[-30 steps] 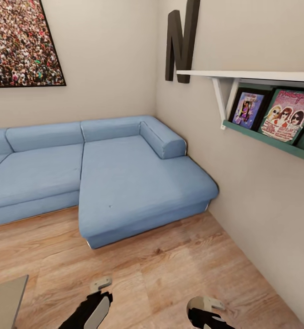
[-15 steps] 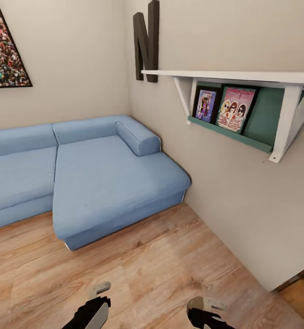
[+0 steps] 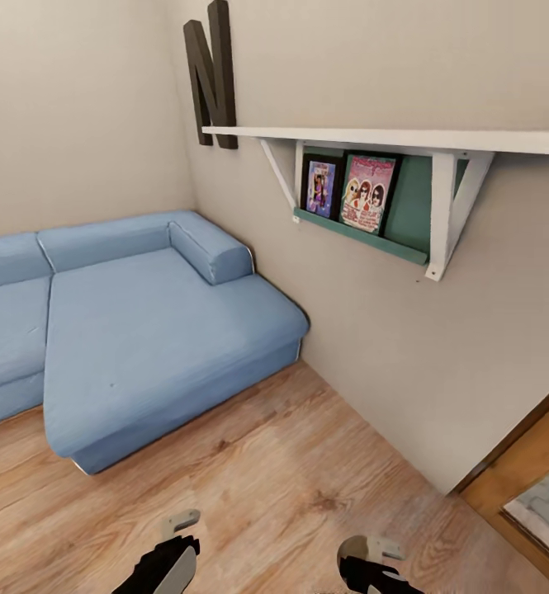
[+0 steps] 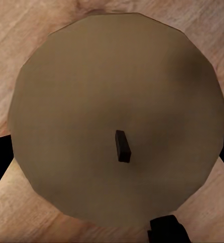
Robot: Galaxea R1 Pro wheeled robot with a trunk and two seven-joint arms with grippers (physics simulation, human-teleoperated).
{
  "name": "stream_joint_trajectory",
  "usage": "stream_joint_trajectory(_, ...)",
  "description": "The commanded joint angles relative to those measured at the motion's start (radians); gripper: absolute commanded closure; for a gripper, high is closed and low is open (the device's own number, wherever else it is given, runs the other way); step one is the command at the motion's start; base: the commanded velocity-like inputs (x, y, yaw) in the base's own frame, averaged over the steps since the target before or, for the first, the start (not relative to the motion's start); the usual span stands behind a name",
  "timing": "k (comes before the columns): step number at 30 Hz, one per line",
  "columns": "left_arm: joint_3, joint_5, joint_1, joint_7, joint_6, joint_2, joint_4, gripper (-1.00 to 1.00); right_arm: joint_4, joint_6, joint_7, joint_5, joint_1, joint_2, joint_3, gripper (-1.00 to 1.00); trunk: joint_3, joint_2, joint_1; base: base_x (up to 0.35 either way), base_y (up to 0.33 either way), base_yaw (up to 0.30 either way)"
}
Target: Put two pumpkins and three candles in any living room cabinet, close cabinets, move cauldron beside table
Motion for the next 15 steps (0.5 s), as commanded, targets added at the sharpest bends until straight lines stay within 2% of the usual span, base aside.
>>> stream_joint_trajectory(1,-0.006,0.005,-0.001,0.008,0.004,0.001,-0.002,-1.0,-0.001,-0.003,-0.004,-0.011,-0.001,0.0,0.009,1.0,-0.001,0.0,0.0,0.0,0.0,-0.278)
stream_joint_trajectory(15,-0.006,0.006,0.0,0.008,0.004,0.001,-0.002,-1.0,-0.001,-0.003,-0.004,-0.011,-0.001,0.0,0.01,1.0,-0.001,0.0,0.0,-0.016,0.0,-0.278)
